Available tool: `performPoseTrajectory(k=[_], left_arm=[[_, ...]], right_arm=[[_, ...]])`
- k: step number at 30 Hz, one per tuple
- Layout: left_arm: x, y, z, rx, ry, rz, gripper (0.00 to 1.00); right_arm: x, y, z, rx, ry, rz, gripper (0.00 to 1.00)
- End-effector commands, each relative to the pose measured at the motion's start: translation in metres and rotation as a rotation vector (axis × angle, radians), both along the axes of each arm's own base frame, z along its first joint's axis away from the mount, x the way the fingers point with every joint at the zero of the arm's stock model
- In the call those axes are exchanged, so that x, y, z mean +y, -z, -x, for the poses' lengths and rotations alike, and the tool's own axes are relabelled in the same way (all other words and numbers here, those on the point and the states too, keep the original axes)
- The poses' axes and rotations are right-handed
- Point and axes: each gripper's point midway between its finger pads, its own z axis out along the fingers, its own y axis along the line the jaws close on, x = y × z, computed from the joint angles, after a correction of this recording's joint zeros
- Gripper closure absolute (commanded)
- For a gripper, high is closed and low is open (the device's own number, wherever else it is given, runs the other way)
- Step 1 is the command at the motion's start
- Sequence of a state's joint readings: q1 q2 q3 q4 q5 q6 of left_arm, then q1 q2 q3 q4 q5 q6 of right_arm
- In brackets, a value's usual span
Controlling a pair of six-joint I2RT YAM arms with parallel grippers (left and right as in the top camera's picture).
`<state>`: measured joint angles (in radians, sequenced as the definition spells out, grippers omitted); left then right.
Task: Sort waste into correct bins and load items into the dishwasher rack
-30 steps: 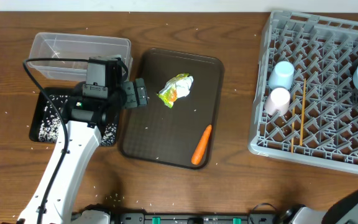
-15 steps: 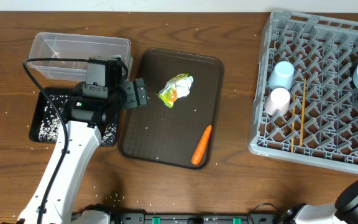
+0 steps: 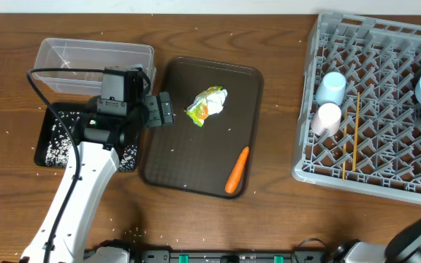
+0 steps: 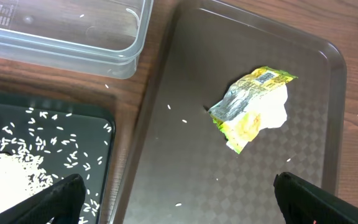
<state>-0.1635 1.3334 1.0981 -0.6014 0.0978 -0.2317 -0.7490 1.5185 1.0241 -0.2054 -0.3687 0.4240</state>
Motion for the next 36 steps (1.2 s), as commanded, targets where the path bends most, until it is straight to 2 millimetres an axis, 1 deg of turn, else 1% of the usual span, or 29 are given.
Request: performPoseTrajectory(k=[1, 2, 3, 4, 6, 12, 17, 25, 28, 31, 33, 34, 36], left_arm=[[0.003, 0.0, -0.002, 0.0, -0.007, -0.005, 0.03], [0.003, 0.0, -0.002, 0.0, -0.007, -0.005, 0.02], [0.003, 0.0, -0.002, 0.0, -0.007, -0.005, 0.02], [0.003, 0.0, -0.002, 0.0, -0.007, -0.005, 0.02], [0.003, 0.0, -0.002, 0.0, -0.007, -0.005, 0.02], [0.003, 0.0, -0.002, 0.0, -0.007, -0.005, 0.02], [0.003, 0.0, -0.002, 0.0, -0.007, -0.005, 0.02], [0.003, 0.0, -0.002, 0.0, -0.007, -0.005, 0.02], [0.003, 0.0, -0.002, 0.0, -0.007, -0.005, 0.02], [0.003, 0.0, -0.002, 0.0, -0.007, -0.005, 0.02], [0.003, 0.0, -0.002, 0.0, -0.007, -0.005, 0.02], [0.003, 0.0, -0.002, 0.0, -0.007, -0.005, 0.02], [0.003, 0.0, -0.002, 0.0, -0.007, -0.005, 0.02]], right_arm=[[0.003, -0.046, 0.005, -0.102, 0.009, 0.043, 0.69], [0.001, -0.052, 0.006, -0.121, 0.026, 0.041, 0.55], [-0.001, -0.057, 0.008, -0.138, 0.044, 0.036, 0.48], [-0.004, -0.058, 0.008, -0.147, 0.056, 0.029, 0.45], [-0.008, -0.054, 0.01, -0.144, 0.075, 0.01, 0.44], [-0.018, -0.016, 0.0, -0.095, 0.076, -0.045, 0.44], [-0.028, 0.004, -0.011, -0.094, 0.072, -0.051, 0.42], [-0.038, 0.046, -0.019, -0.053, 0.077, -0.089, 0.42], [-0.038, 0.06, -0.019, -0.03, 0.077, -0.108, 0.48], [-0.037, 0.07, -0.019, -0.01, 0.068, -0.112, 0.56], [-0.036, 0.073, -0.018, -0.002, 0.066, -0.115, 0.7], [-0.035, 0.072, -0.019, -0.007, 0.057, -0.12, 0.8], [-0.029, 0.068, -0.022, -0.028, 0.026, -0.136, 0.94]])
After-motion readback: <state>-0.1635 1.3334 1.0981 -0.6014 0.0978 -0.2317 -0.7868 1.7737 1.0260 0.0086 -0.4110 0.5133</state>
